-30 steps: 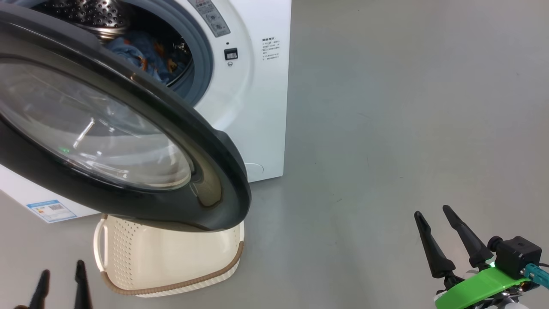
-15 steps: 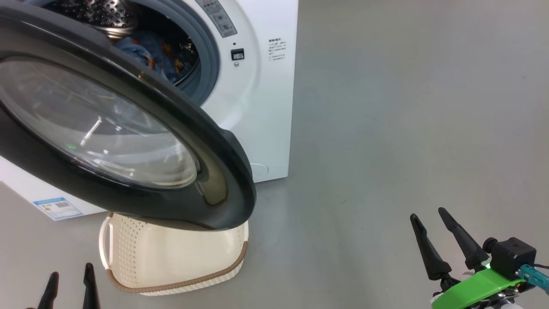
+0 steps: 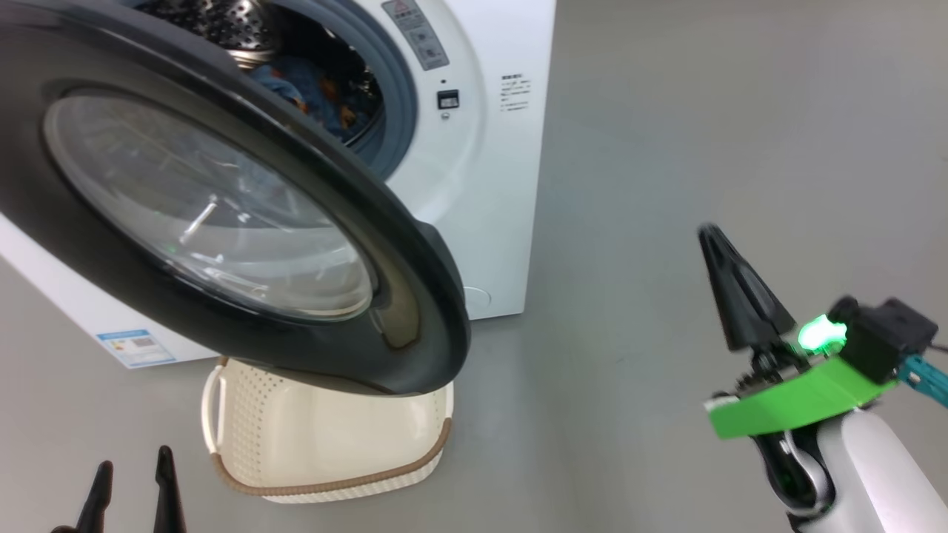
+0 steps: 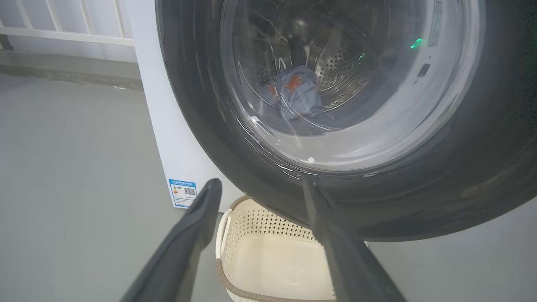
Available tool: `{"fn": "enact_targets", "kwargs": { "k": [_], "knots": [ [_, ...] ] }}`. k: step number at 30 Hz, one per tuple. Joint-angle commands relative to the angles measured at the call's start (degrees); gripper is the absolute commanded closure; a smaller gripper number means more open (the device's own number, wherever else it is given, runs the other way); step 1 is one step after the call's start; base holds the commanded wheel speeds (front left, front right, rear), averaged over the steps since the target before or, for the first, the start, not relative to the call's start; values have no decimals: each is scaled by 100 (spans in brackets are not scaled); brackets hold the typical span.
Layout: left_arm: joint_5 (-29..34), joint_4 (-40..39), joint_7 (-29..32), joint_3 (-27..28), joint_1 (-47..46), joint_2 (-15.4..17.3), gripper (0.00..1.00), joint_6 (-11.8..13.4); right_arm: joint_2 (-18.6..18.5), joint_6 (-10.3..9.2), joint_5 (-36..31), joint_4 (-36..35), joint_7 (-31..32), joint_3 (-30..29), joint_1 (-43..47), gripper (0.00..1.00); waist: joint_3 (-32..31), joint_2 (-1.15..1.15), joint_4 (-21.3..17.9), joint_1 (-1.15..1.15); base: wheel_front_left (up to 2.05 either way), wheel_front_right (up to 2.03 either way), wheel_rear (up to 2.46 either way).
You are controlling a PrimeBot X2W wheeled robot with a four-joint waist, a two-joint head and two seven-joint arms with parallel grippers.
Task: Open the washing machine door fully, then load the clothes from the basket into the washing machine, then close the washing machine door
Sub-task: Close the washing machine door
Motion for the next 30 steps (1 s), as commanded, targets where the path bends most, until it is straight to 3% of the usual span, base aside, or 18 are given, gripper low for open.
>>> {"fn": "enact_targets", "kwargs": {
  "k": [1,8,13,23,30],
  "knots": [
    [62,-173,-38,170,-135,59,0,-9,29,16,16,-246,-27,179,-205,100,-27,0,84,0,0,0,0],
    [75,-256,-38,92,-169,-12,0,-9,137,16,64,-1129,-27,946,-735,100,-19,0,371,0,0,0,0],
    [76,-276,-38,34,-181,-59,0,-9,157,16,145,-1337,-27,1792,-894,100,9,0,542,0,0,0,0],
    [23,-205,-38,-129,-253,-131,0,-9,121,16,585,-301,-27,3162,-781,100,142,0,814,0,0,0,0],
    [-15,-144,-38,-240,-385,-157,0,-9,101,16,769,463,-27,3355,-804,100,361,0,930,0,0,0,0]
  ]
}}
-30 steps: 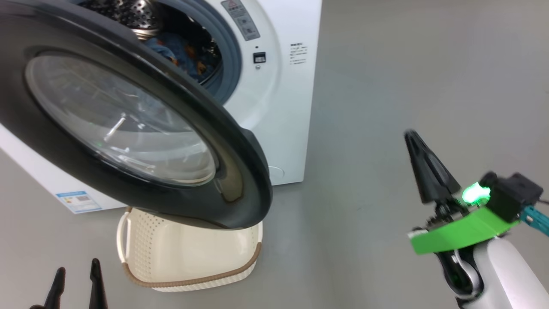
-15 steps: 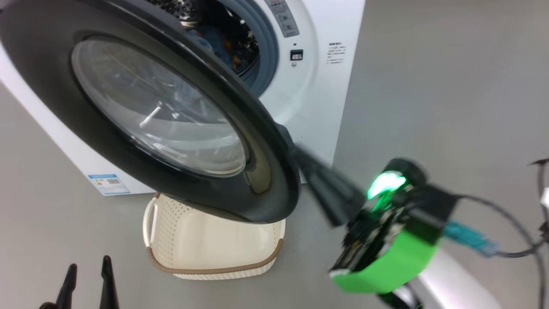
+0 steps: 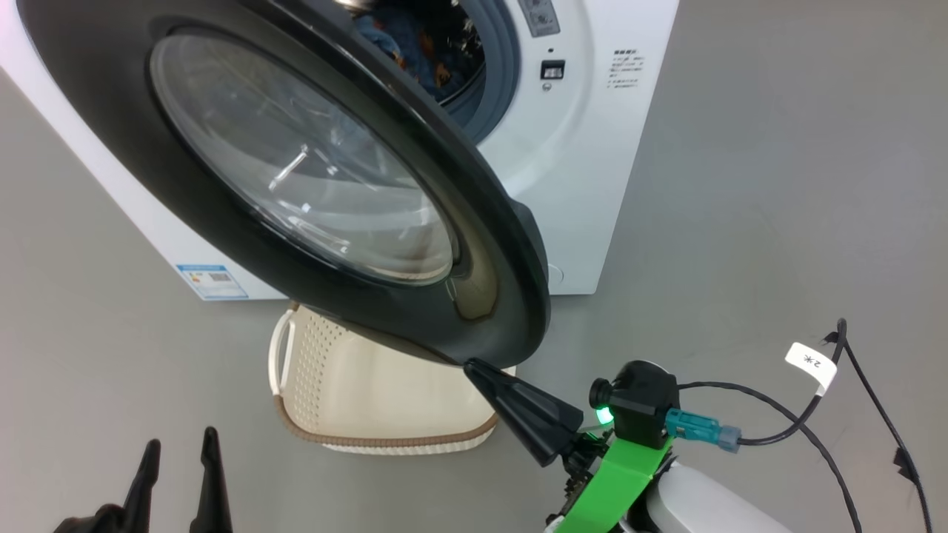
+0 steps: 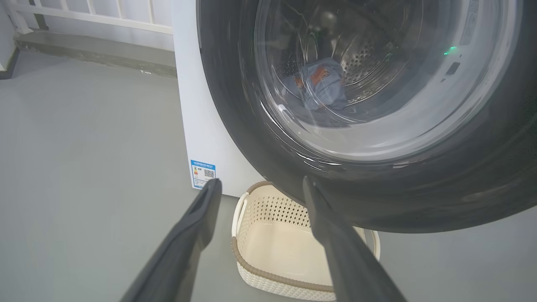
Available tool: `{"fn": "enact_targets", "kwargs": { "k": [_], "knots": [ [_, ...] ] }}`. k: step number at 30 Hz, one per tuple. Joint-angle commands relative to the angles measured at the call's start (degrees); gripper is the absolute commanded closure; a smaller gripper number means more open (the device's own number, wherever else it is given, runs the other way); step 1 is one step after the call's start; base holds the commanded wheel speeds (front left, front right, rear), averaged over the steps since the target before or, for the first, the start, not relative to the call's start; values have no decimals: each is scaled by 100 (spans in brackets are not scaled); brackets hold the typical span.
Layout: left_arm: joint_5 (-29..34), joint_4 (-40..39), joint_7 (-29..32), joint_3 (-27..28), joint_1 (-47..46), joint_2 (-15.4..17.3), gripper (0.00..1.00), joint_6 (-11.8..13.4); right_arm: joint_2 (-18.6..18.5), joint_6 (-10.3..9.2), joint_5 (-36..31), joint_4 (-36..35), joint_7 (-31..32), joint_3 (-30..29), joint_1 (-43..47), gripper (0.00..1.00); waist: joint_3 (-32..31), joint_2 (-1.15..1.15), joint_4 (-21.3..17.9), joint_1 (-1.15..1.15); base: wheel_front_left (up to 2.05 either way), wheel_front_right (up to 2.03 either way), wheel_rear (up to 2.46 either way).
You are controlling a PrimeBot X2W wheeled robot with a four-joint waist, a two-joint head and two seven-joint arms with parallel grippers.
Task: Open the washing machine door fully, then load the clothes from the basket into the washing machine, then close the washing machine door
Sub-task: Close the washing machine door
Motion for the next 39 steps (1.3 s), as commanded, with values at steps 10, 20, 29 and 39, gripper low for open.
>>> {"fn": "enact_targets", "kwargs": {
  "k": [10,20,29,39],
  "knots": [
    [-33,-88,-37,25,-445,36,0,-9,165,16,-37,701,-28,-680,-346,100,388,0,224,0,0,0,0],
    [-55,-168,-37,-116,-726,17,0,-9,58,16,-172,876,-28,-1363,-863,100,731,0,444,0,0,0,0],
    [-120,-289,-37,-298,-1036,-3,0,-9,-189,16,-279,1124,-28,-2137,-1539,100,1151,0,784,0,0,0,0],
    [-379,-327,-37,-577,-1371,-8,0,-9,-405,16,-391,1448,-28,-2714,-2419,100,1598,0,1158,0,0,0,0]
  ]
}}
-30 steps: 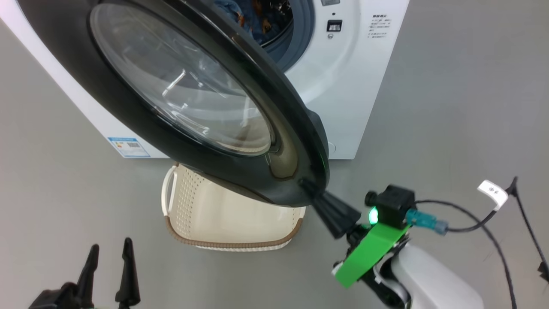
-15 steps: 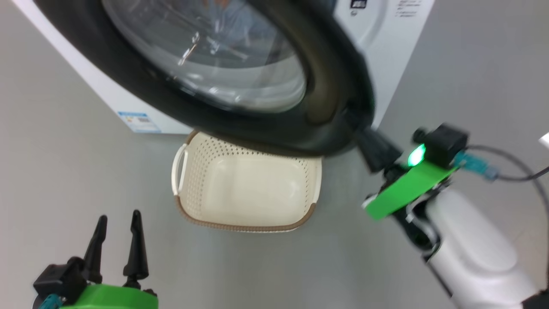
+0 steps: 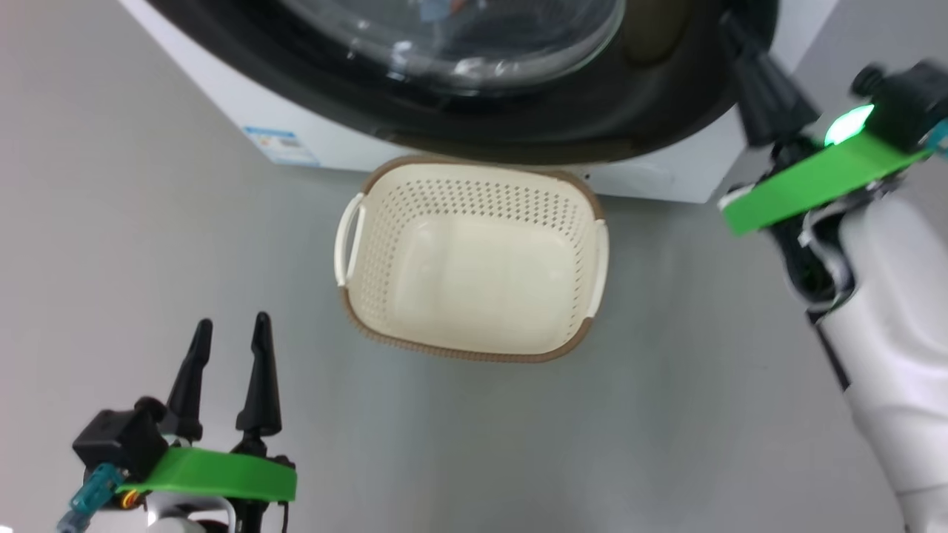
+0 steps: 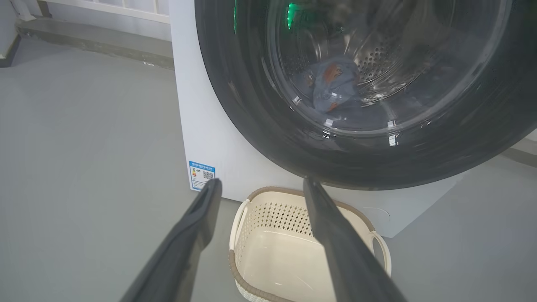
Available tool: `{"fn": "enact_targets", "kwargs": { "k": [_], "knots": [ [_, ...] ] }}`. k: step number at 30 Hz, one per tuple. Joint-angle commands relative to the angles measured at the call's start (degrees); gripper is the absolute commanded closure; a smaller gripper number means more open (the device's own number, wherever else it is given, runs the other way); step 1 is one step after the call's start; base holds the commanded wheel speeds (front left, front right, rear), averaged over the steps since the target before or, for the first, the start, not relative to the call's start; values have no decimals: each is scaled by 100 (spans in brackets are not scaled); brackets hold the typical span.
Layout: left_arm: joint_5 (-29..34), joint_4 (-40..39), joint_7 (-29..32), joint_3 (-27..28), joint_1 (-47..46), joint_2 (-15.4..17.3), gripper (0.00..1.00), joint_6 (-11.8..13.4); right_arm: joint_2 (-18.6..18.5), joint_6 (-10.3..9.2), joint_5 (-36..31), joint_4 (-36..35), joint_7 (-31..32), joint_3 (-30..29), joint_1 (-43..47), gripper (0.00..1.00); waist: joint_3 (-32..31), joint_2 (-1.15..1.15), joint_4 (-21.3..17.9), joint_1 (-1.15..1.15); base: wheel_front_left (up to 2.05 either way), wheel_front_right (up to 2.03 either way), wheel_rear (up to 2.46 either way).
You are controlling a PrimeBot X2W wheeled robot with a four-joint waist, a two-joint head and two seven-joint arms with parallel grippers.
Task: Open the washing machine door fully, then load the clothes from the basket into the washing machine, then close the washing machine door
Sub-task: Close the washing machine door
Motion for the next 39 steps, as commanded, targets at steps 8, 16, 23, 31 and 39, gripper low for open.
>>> {"fn": "enact_targets", "kwargs": {
  "k": [8,16,23,31,39],
  "knots": [
    [-112,-208,-37,80,-285,80,0,-9,4,8,-260,78,-27,-422,-605,100,356,0,314,0,0,0,0],
    [-130,-200,-37,57,-357,80,0,-9,122,8,-442,99,-27,-492,-719,100,380,0,339,0,0,0,0],
    [-44,-22,-37,140,-209,80,0,-9,215,8,-415,27,-27,-252,-81,98,66,0,168,0,0,0,0],
    [163,234,-37,250,-56,97,0,-9,267,8,-317,11,-27,12,830,0,-403,0,-167,0,0,0,0],
    [242,436,-37,277,163,341,0,-9,344,8,-277,54,-27,-41,1670,0,-861,0,-622,0,0,0,0]
  ]
}}
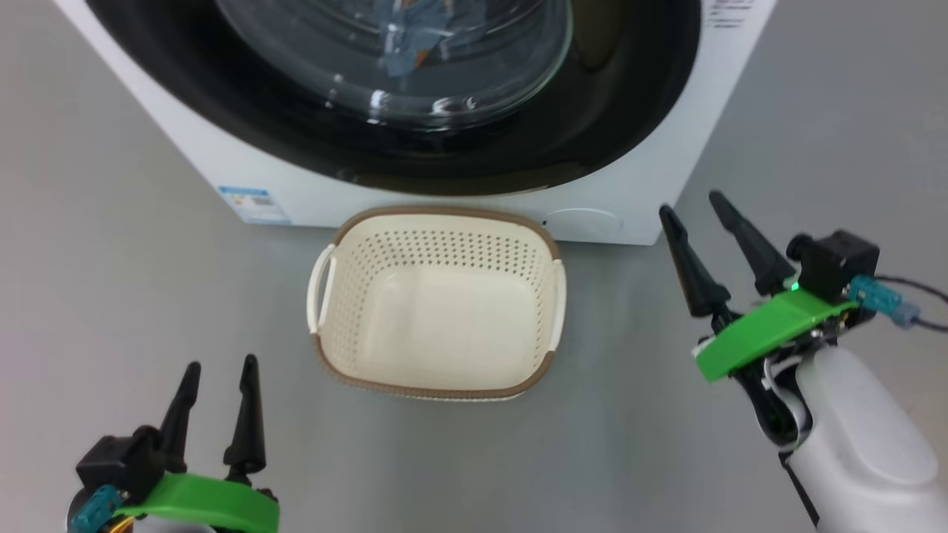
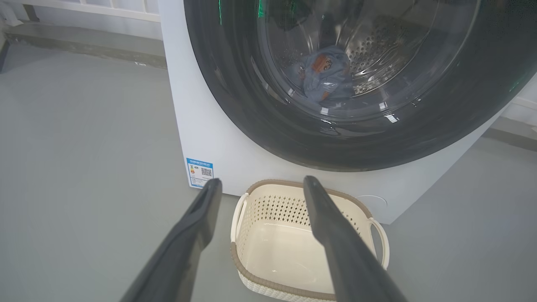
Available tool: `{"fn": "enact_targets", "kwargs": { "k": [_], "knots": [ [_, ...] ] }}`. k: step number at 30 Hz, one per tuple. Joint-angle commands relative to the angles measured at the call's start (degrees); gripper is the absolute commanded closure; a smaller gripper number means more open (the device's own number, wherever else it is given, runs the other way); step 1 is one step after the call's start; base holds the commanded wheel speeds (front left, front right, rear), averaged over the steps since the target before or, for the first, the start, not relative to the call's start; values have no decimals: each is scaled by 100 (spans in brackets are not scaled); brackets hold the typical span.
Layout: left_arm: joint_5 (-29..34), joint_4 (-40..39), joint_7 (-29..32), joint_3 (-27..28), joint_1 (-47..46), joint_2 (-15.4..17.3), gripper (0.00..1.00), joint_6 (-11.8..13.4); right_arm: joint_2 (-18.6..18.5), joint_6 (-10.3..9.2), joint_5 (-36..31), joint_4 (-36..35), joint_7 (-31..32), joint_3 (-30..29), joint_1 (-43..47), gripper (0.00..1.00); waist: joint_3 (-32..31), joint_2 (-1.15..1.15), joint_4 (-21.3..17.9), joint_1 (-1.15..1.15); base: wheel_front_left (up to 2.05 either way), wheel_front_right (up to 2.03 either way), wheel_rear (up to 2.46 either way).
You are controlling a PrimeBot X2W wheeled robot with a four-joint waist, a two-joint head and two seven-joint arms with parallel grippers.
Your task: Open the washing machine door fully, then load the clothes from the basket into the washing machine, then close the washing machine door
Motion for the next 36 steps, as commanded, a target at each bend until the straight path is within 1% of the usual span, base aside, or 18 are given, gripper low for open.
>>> {"fn": "enact_targets", "kwargs": {
  "k": [1,8,9,22,27,36],
  "knots": [
    [89,-36,-37,227,70,215,0,-9,76,8,47,-122,-27,54,293,0,-355,0,-379,0,0,0,0],
    [94,54,-37,292,207,354,0,-9,61,8,30,-142,-27,15,884,0,-627,0,-763,0,0,0,0],
    [94,54,-37,292,207,354,0,-9,61,8,30,-142,-27,15,884,0,-627,0,-763,0,0,0,0],
    [69,135,-37,435,432,500,0,-9,42,8,-6,-255,-27,-253,1664,0,-1004,0,-1390,0,0,0,0],
    [55,124,-37,485,511,530,0,-9,27,8,-19,-303,-27,-382,1887,0,-1070,0,-1531,0,0,0,0],
    [51,120,-37,549,586,539,0,-9,14,8,-44,-387,-27,-576,2105,0,-1102,0,-1662,0,0,0,0]
  ]
}}
